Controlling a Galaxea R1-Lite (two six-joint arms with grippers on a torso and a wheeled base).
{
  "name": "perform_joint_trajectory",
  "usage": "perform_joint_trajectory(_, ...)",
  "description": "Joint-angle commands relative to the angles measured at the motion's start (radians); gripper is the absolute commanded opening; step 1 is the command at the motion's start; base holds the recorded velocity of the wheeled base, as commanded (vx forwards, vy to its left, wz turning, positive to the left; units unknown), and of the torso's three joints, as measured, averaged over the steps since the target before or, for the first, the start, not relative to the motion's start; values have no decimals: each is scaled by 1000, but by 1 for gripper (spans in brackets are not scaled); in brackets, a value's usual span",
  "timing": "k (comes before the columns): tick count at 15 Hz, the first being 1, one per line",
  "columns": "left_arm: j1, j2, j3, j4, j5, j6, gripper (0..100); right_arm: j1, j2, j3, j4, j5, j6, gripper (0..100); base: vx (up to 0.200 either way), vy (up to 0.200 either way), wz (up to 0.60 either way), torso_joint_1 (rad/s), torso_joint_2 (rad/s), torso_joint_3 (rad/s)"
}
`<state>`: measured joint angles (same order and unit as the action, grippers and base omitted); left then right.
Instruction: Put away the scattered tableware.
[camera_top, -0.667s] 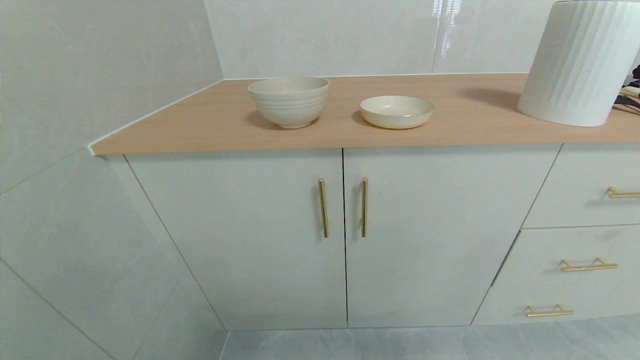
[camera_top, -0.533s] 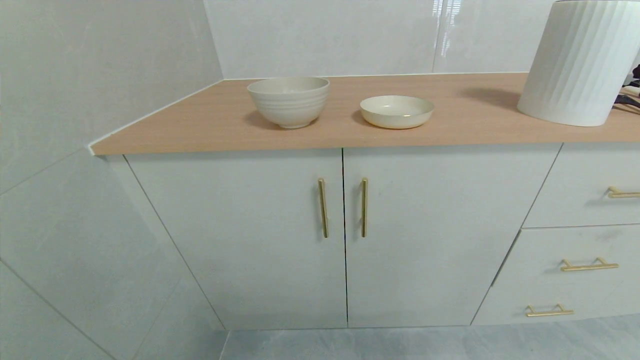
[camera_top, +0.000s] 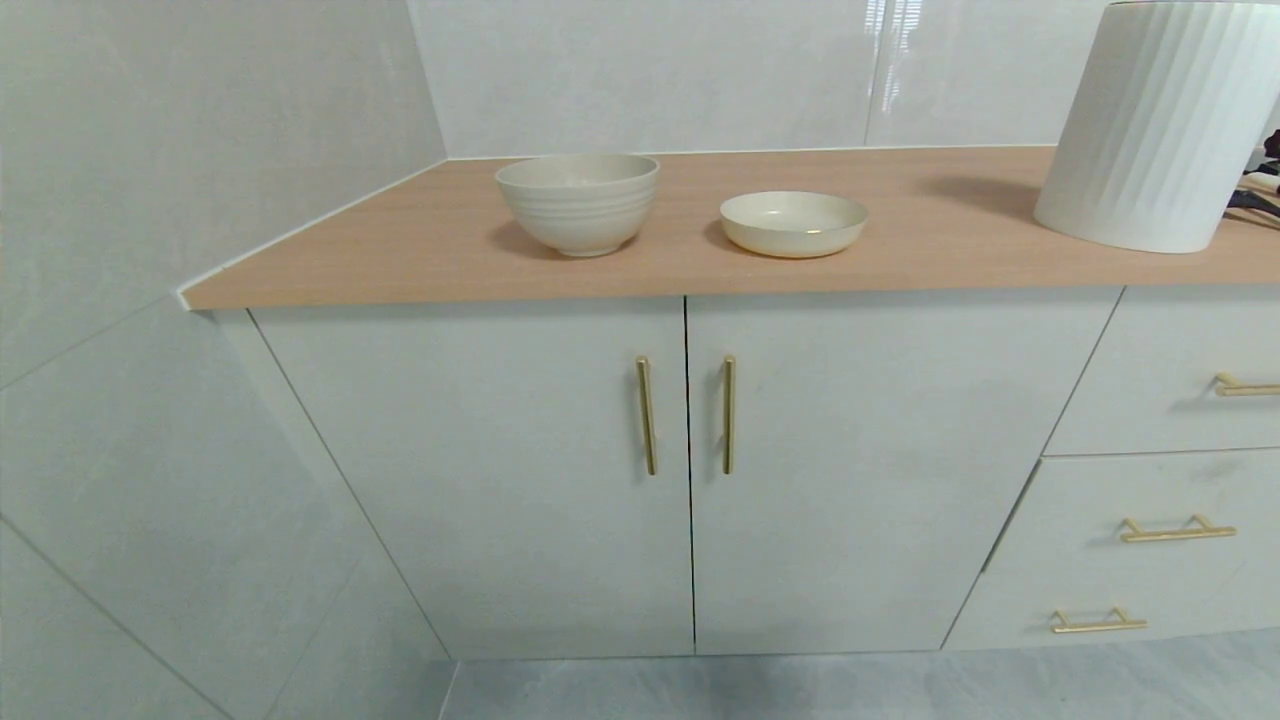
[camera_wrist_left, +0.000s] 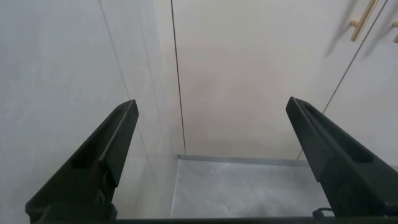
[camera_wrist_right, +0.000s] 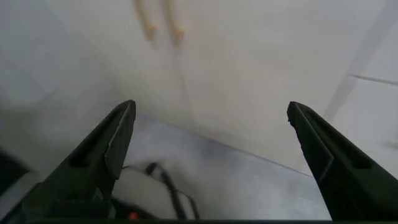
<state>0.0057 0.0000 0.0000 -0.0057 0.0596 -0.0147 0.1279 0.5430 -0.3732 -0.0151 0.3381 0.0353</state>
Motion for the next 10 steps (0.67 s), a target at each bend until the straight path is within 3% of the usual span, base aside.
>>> perform_joint_trajectory(1, 0, 0, 0, 0, 0, 1, 100, 216, 506, -148, -201, 18, 21, 100, 0, 0, 0, 0, 0, 0)
perform_joint_trajectory(6, 0, 0, 0, 0, 0, 1, 100, 401, 939, -360, -401, 33, 106, 100, 0, 0, 0, 0, 0, 0)
perform_joint_trajectory(10, 0, 0, 0, 0, 0, 1, 100, 452, 1149, -484, -563, 38, 181, 100, 0, 0, 0, 0, 0, 0)
